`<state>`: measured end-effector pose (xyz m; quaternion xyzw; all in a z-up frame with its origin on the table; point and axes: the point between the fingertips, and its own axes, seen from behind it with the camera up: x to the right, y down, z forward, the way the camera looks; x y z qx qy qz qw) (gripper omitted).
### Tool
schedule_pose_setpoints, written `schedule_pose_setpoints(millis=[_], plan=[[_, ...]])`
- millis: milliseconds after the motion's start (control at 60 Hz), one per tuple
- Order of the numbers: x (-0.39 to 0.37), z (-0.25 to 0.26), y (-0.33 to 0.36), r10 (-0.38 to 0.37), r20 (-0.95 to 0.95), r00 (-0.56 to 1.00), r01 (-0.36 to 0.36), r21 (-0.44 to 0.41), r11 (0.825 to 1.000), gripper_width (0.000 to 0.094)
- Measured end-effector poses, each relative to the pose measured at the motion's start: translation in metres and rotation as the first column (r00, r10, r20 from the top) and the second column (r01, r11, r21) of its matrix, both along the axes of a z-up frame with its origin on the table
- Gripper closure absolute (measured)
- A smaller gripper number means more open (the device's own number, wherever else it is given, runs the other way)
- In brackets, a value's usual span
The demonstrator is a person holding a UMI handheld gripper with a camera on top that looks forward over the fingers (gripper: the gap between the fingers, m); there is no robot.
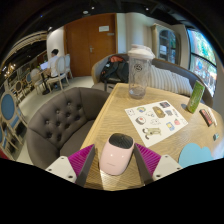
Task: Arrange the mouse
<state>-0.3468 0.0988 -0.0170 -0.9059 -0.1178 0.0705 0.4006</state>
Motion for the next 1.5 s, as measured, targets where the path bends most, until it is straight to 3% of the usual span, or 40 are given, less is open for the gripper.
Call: schedule_pose_setpoints(millis=[67, 83, 100, 283, 350, 450, 517, 667, 750, 833, 967, 1150, 1233, 1317, 1417, 1500], plan=[[0.003, 0.001, 0.007, -0.035, -0.001, 0.999, 0.035, 0.010, 0.999, 0.0179], [0.005, 0.001, 0.008, -0.048, 0.002, 0.999, 0.048, 0.013, 0.999, 0.0229], [0.007, 0.000, 0.009, -0.060, 0.001, 0.998, 0.060, 0.013, 0.998, 0.0334], [0.010, -0.001, 0.008, -0.125, -0.014, 0.992, 0.124, -0.032, 0.992, 0.0454], [0.004, 0.000, 0.005, -0.083, -0.017, 0.996, 0.082, -0.057, 0.995, 0.0507], [-0.002, 0.029, -0.006, -0.002, -0.058, 0.998, 0.000, -0.038, 0.999, 0.0530], [0.026, 0.072, -0.007, 0.012, -0.039, 0.999, -0.010, 0.047, 0.999, 0.0530], [0.167, 0.145, -0.006, -0.141, -0.065, 0.988, 0.151, 0.174, 0.973, 0.0531], [0.246, 0.132, -0.016, -0.195, -0.040, 0.980, 0.199, 0.178, 0.964, 0.0531], [0.294, 0.091, -0.035, -0.229, -0.001, 0.973, 0.228, 0.108, 0.968, 0.0534], [0.305, 0.041, -0.057, -0.208, -0.027, 0.978, 0.209, 0.017, 0.978, 0.0530], [0.295, 0.005, -0.073, -0.173, -0.033, 0.984, 0.172, -0.038, 0.984, 0.0517], [0.295, 0.005, -0.071, -0.178, -0.029, 0.984, 0.178, -0.004, 0.984, 0.0422], [0.296, 0.002, -0.072, -0.199, 0.008, 0.980, 0.199, -0.042, 0.979, 0.0338], [0.305, 0.007, -0.080, -0.282, 0.089, 0.955, 0.291, -0.099, 0.952, 0.0098], [0.294, 0.031, -0.092, -0.329, 0.127, 0.936, 0.338, -0.065, 0.939, 0.0101]])
